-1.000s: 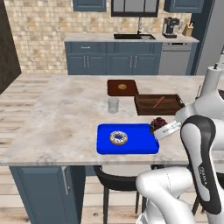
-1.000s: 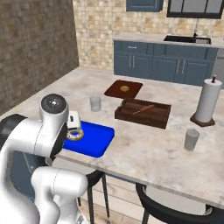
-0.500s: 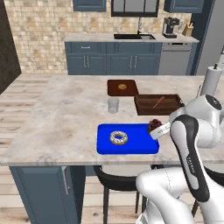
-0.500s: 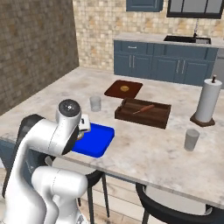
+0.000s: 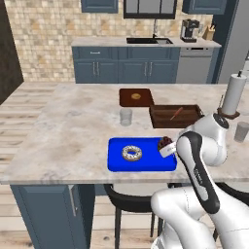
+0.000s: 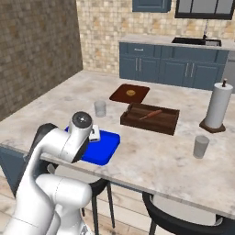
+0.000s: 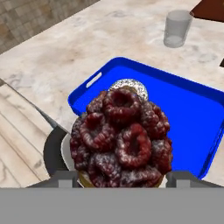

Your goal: Take the donut and cake from the fridge and place them on the empty tray on the dining counter.

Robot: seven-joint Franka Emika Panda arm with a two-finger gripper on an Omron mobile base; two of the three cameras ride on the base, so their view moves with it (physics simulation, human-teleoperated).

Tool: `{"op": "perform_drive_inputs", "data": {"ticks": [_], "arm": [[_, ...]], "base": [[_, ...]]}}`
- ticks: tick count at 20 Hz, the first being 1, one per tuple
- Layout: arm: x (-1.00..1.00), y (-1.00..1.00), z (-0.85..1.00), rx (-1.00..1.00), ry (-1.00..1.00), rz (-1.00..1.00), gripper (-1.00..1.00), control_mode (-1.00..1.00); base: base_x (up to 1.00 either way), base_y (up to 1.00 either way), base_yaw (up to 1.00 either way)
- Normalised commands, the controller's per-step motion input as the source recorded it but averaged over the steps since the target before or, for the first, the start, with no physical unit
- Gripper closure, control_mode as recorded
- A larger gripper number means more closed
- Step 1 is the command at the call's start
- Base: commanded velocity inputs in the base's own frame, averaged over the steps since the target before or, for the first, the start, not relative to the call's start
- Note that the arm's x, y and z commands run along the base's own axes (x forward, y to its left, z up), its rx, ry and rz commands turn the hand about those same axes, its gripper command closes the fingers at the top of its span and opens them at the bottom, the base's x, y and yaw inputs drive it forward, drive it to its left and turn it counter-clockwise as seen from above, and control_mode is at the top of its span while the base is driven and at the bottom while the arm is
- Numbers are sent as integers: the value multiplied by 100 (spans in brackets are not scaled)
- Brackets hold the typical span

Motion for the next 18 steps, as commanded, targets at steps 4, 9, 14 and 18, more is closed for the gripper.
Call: {"op": "perform_drive_inputs", "data": {"ticks": [4, 9, 14, 18], "arm": [[53, -16, -36, 0, 0, 0, 100, -100], [37, -10, -22, 0, 9, 0, 100, -100], [24, 0, -24, 0, 8, -4, 100, -100], [20, -5, -32, -2, 3, -4, 100, -100]], "base": [[0, 0, 0], [0, 0, 0], [0, 0, 0], [0, 0, 0]]}}
